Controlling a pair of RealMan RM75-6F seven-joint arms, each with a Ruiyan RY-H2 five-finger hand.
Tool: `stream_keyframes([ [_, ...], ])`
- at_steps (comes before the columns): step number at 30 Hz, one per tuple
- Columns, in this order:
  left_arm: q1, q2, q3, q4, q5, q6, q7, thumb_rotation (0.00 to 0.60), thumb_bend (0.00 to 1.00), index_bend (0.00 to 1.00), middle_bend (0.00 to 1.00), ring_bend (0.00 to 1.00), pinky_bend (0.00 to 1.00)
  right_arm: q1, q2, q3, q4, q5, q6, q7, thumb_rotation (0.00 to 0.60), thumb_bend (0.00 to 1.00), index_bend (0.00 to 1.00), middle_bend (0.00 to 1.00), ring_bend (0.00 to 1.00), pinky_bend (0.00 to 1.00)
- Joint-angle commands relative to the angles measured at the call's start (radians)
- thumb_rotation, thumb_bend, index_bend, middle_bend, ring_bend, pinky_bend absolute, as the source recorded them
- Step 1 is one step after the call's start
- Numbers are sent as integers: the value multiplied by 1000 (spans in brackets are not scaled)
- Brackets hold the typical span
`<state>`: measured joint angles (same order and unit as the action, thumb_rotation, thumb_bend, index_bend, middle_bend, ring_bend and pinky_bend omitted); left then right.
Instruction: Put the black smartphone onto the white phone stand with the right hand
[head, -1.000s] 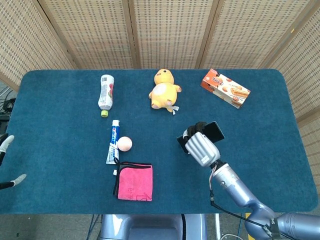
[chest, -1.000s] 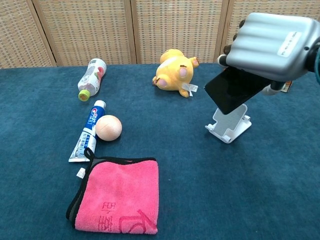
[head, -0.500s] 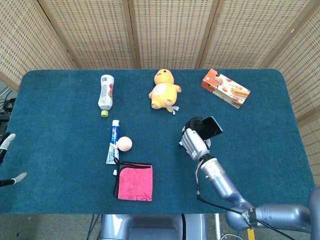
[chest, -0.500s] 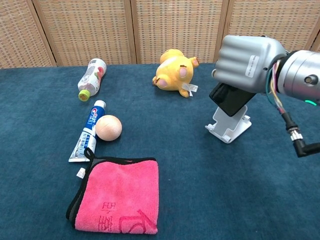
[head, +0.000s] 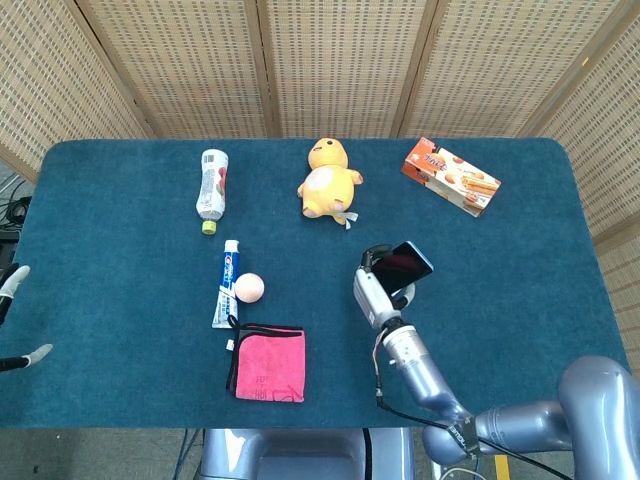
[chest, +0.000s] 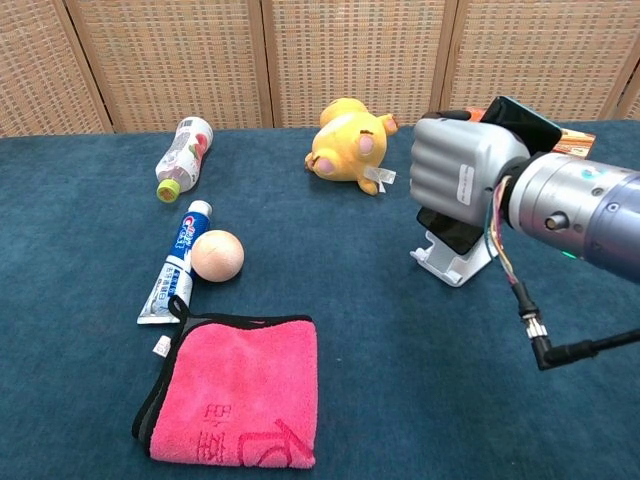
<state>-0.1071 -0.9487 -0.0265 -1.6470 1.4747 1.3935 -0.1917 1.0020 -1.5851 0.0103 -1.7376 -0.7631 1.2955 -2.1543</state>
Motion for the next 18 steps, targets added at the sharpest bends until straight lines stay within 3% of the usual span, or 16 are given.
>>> stream_keyframes([
  [1, 0, 1, 0, 0, 0, 0, -2, 600, 0, 0, 0, 0, 0, 8, -15, -18, 11, 4, 6, 3, 600, 363, 467, 435, 434, 392],
  [18, -4, 3, 2, 0, 0, -6, -8, 600, 0, 0, 0, 0, 0, 42, -97, -115, 102, -25, 43, -24, 600, 363, 467, 421, 433, 392],
])
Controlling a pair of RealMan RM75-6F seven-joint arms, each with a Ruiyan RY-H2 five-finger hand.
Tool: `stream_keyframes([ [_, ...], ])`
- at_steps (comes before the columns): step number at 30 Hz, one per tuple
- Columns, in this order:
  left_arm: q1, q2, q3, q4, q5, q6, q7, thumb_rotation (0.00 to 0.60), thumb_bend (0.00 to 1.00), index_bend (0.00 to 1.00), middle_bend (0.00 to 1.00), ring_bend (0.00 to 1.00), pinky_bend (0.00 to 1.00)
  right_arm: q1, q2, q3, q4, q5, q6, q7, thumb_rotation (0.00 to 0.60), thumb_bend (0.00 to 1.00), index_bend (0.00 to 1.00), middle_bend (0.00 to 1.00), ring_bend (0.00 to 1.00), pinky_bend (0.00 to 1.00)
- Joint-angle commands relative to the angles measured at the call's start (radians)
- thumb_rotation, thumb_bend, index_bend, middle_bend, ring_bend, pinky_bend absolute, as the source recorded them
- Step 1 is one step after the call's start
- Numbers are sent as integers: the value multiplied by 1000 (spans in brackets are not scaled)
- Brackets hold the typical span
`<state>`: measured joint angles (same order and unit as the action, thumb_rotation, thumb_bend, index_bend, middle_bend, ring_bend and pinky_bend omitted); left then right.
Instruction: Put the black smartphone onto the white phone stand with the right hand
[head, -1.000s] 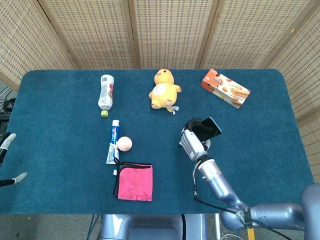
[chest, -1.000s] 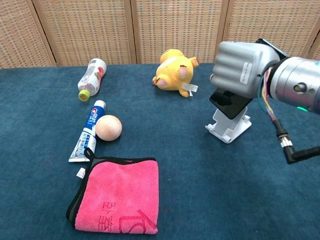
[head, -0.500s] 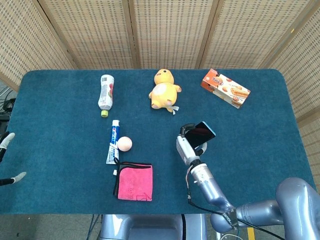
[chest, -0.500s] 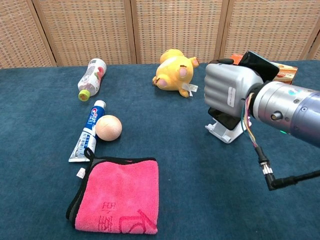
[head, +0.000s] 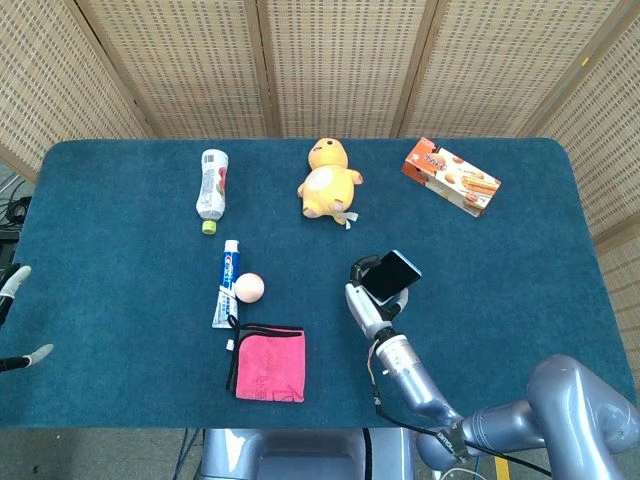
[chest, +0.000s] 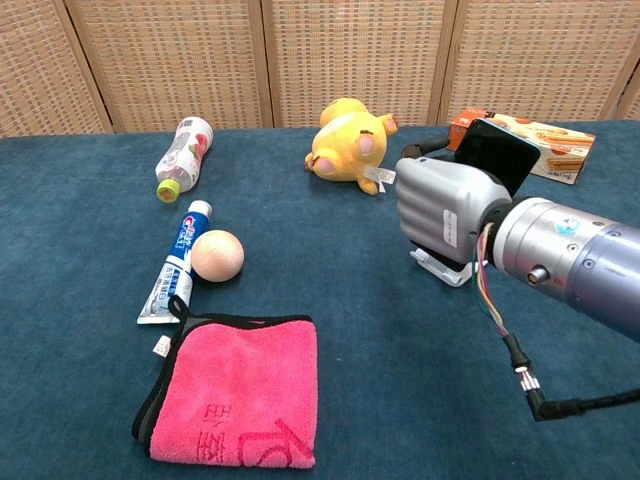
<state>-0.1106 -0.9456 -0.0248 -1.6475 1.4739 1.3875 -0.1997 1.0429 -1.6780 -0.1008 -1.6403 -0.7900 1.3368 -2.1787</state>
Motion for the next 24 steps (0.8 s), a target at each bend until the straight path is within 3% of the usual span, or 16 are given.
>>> stream_keyframes([
  [1, 0, 0, 0, 0, 1, 0, 0, 600, 0, 0, 0, 0, 0, 2, -6, -7, 7, 3, 3, 0, 600, 363, 467, 420, 433, 392],
  [24, -2, 8, 1, 4, 0, -3, -27, 600, 0, 0, 0, 0, 0, 3, -83, -55, 78, -13, 22, -11, 600, 363, 463, 387, 425, 392],
])
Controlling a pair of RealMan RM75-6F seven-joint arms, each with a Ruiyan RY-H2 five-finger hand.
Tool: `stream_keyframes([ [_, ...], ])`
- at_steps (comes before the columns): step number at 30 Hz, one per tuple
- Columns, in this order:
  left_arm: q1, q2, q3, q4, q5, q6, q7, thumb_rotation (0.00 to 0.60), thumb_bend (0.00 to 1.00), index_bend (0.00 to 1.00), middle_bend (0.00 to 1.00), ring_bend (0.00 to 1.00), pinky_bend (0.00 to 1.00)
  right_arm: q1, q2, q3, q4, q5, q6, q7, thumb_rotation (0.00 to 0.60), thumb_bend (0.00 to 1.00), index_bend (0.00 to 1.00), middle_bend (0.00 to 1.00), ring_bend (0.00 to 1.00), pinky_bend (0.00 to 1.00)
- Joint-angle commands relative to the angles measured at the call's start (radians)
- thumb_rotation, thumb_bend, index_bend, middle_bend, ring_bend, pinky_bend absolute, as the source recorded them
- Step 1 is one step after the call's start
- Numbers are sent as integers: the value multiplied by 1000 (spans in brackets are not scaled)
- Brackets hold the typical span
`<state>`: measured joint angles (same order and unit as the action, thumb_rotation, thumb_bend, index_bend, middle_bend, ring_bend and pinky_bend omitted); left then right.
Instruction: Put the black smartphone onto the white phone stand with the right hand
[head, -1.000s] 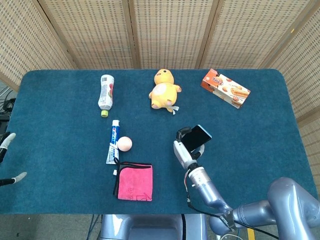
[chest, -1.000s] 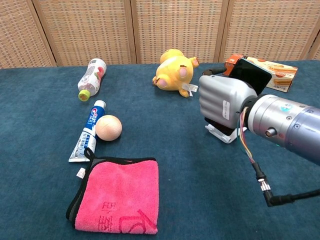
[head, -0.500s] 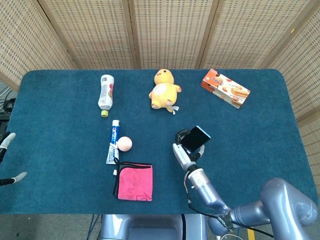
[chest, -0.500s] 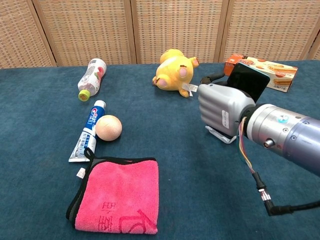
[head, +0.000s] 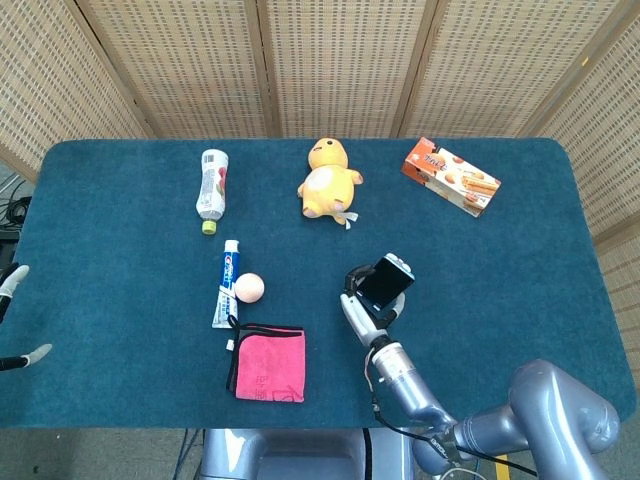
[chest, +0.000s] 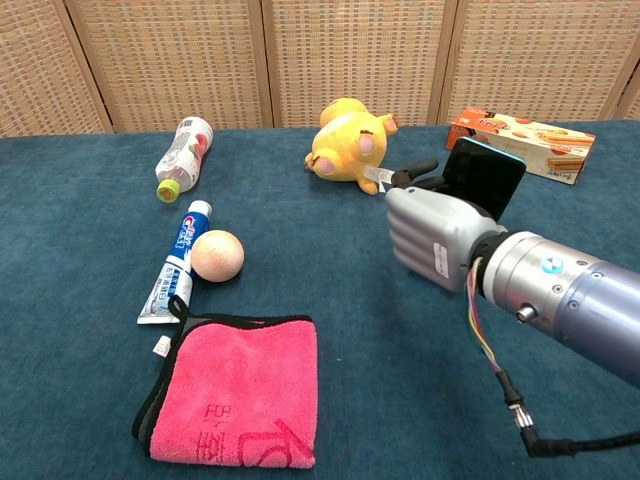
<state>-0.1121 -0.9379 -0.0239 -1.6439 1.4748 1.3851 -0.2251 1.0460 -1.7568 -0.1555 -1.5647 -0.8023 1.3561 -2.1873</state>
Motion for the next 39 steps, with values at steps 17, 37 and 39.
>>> stream_keyframes([
  [17, -2, 1, 3, 1, 3, -3, -1, 600, 0, 0, 0, 0, 0, -12, 4, -4, 14, -8, 3, 25, 600, 363, 249, 86, 112, 245],
  [37, -3, 2, 4, 0, 4, -4, -2, 600, 0, 0, 0, 0, 0, -39, 59, -4, -69, -66, 54, 80, 600, 363, 182, 0, 0, 97],
  [39, -2, 3, 4, 2, 5, -2, -6, 600, 0, 0, 0, 0, 0, -50, 96, -2, -132, -95, 86, 107, 600, 363, 182, 0, 0, 97],
])
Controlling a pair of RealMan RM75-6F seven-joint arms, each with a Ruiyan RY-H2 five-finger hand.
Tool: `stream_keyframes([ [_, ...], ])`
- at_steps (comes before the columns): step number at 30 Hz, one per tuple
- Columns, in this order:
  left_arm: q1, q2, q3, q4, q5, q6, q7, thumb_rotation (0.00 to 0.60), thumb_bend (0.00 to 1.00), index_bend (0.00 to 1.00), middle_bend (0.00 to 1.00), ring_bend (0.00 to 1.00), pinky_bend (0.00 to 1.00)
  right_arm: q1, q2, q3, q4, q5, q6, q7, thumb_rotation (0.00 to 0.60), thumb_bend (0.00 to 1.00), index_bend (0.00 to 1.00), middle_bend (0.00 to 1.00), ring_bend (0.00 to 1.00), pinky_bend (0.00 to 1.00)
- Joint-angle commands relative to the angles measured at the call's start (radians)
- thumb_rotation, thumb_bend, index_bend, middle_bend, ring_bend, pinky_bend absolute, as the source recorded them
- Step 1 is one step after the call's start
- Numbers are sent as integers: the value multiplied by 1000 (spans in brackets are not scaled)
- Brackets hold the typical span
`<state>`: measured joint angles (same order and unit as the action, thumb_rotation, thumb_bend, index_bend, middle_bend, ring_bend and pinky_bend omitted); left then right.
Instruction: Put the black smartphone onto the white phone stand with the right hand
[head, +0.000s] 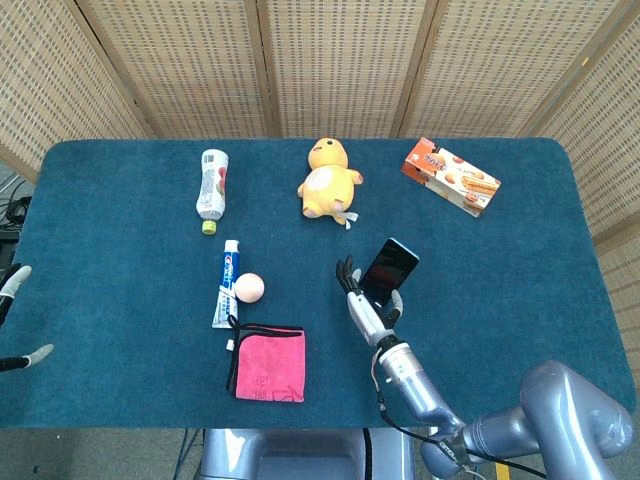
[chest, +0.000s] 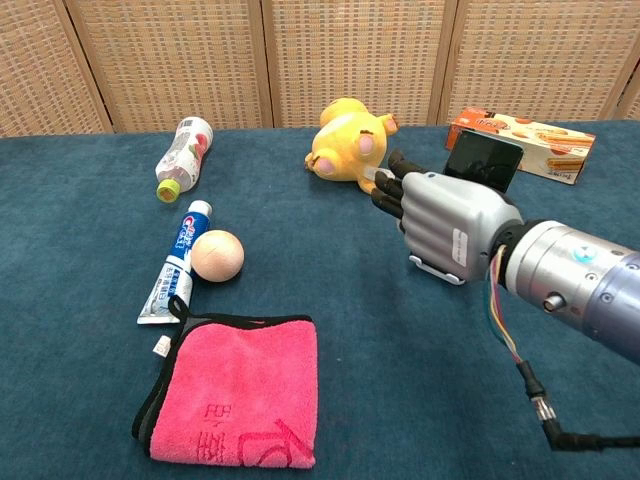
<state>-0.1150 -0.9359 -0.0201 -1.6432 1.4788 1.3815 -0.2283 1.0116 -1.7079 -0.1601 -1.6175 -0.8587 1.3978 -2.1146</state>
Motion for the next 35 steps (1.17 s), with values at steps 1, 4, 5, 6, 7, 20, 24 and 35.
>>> stream_keyframes([
  [1, 1, 2, 0, 1, 2, 3, -6, 600, 0, 0, 0, 0, 0, -21, 69, 2, -112, -55, 59, 53, 600, 363, 182, 0, 0, 97],
  [4, 6, 4, 2, 3, 9, 12, -14, 600, 0, 0, 0, 0, 0, -57, 179, -3, -233, -146, 116, 188, 600, 363, 182, 0, 0, 97],
  [5, 9, 4, 3, 3, 13, 20, -18, 600, 0, 0, 0, 0, 0, -84, 248, -15, -280, -205, 145, 287, 600, 363, 182, 0, 0, 97],
  [6, 12, 4, 4, 4, 16, 26, -20, 600, 0, 0, 0, 0, 0, -99, 292, -29, -298, -244, 150, 353, 600, 363, 182, 0, 0, 97],
  [7, 14, 4, 4, 5, 20, 31, -22, 600, 0, 0, 0, 0, 0, -118, 333, -38, -310, -278, 161, 427, 600, 363, 182, 0, 0, 97],
  [20, 44, -17, 13, 33, 87, 123, -14, 600, 0, 0, 0, 0, 0, -477, 551, -60, -24, -444, 300, 1598, 600, 10, 108, 3, 0, 96],
  [24, 52, -28, 15, 41, 101, 146, -6, 600, 0, 0, 0, 0, 0, -559, 515, -49, 87, -453, 309, 1792, 600, 0, 55, 0, 0, 66],
  [35, 57, -64, 16, 48, 119, 167, 61, 600, 0, 0, 0, 0, 0, -697, 457, 5, 187, -490, 273, 2022, 600, 0, 2, 0, 0, 6],
])
